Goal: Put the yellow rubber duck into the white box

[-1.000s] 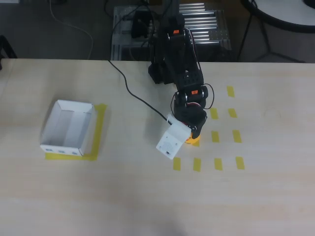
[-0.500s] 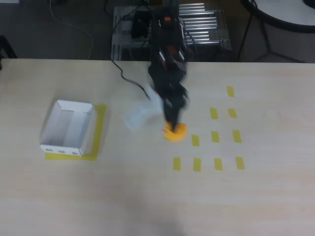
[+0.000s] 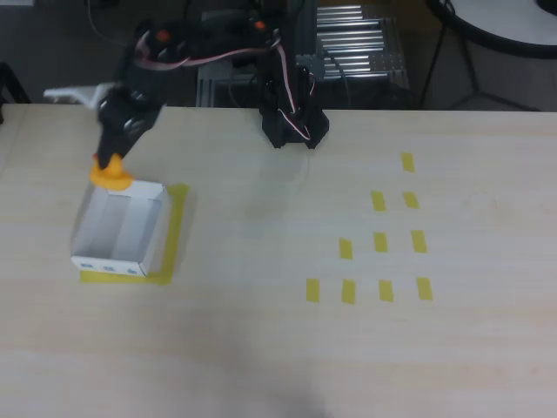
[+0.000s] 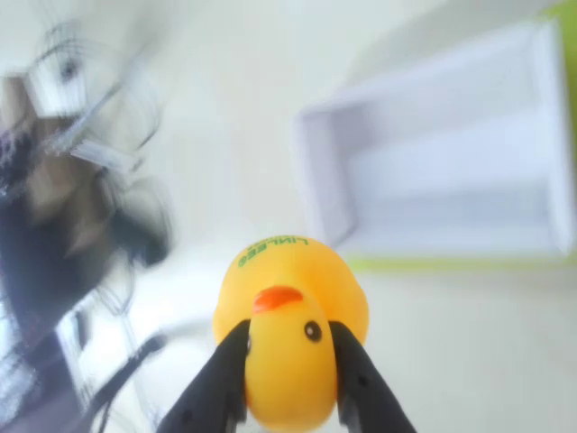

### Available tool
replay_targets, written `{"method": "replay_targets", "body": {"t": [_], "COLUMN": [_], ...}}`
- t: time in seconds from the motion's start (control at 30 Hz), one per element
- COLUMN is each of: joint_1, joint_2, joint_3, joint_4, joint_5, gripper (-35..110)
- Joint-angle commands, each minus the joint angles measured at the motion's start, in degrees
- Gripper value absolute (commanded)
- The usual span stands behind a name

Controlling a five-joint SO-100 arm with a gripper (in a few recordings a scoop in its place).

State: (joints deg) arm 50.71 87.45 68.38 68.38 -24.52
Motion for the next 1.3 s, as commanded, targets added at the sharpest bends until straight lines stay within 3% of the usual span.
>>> {"method": "replay_targets", "body": {"t": [0.0, 0.53, 0.7, 1.2, 1.27], "joint_1": [4.3, 3.0, 2.0, 1.4, 1.4], "joint_2": [-5.6, -20.2, -20.4, -20.3, -20.3], "joint_3": [-1.4, 1.5, 1.7, 5.2, 5.5], "joint_4": [-7.4, -12.7, -11.0, -14.8, -15.2], "joint_5": [-3.5, -14.3, -17.3, -21.3, -22.0], "gripper": [0, 0, 12, 21, 32]}}
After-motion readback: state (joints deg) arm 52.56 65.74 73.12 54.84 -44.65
